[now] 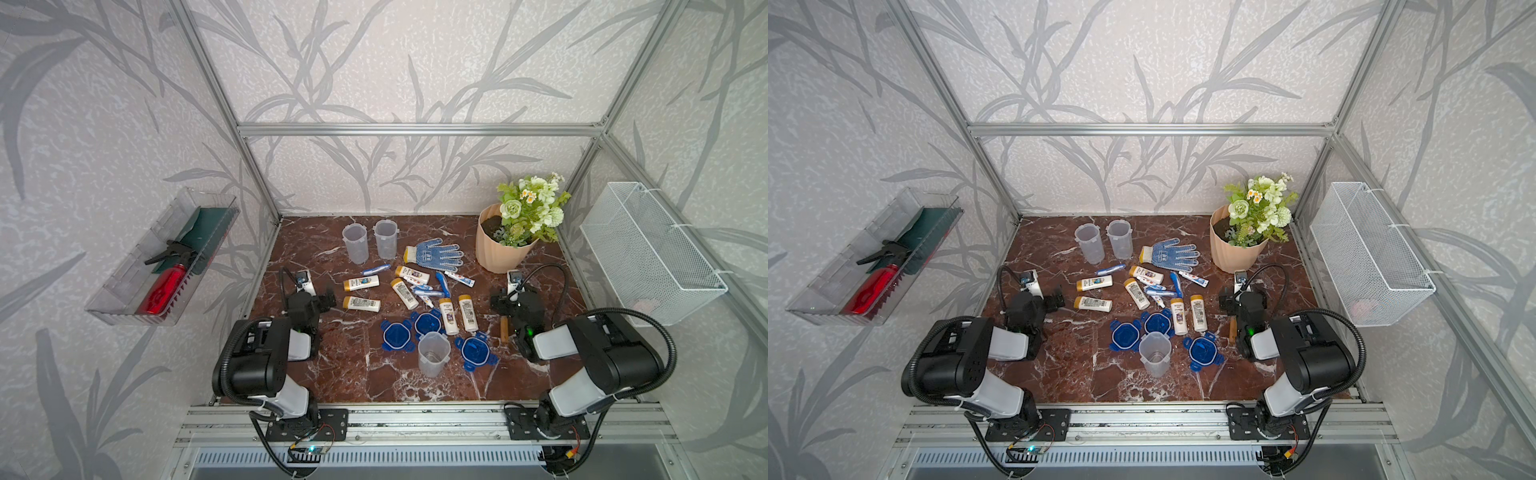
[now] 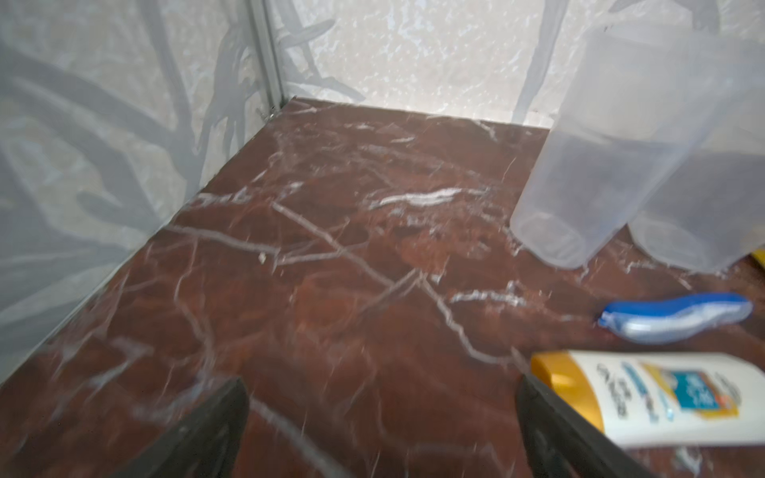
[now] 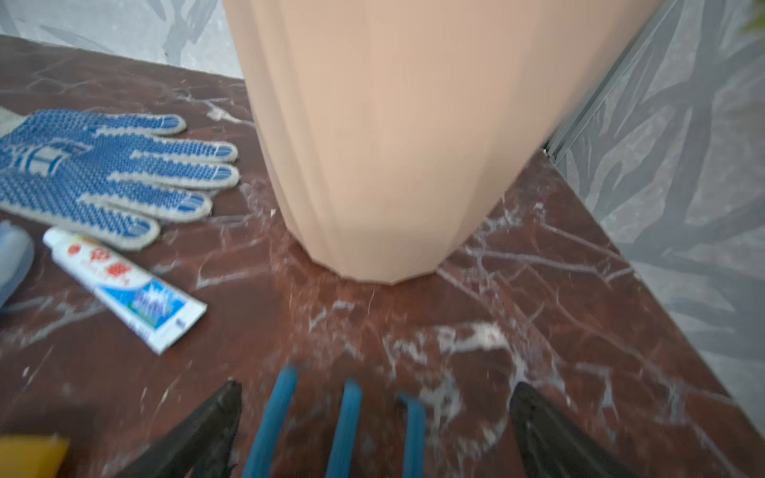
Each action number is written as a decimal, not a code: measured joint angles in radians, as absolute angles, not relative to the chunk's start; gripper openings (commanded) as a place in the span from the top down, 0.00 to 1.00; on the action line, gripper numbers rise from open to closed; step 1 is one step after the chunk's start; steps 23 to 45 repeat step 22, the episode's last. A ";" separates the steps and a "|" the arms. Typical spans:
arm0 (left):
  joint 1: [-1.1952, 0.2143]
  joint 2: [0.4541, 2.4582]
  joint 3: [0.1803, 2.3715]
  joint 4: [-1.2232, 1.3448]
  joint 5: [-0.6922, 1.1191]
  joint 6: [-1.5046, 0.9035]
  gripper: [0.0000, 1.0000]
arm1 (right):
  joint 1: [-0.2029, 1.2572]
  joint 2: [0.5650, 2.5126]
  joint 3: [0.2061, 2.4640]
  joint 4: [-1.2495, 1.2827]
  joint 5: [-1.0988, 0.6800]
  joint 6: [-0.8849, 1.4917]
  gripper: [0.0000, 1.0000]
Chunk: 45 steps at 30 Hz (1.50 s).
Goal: Take out toiletry kits
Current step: Reset both arms
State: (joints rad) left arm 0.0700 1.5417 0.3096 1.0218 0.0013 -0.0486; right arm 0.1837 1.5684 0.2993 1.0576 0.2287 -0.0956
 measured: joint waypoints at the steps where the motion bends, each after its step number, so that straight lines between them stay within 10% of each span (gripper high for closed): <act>1: 0.061 1.518 0.308 1.032 0.007 -0.040 0.01 | 0.187 1.535 0.285 1.093 0.216 -0.104 0.01; 45: 0.038 1.556 0.345 0.947 -0.139 -0.055 0.01 | 0.136 1.594 0.296 1.110 0.244 -0.049 0.01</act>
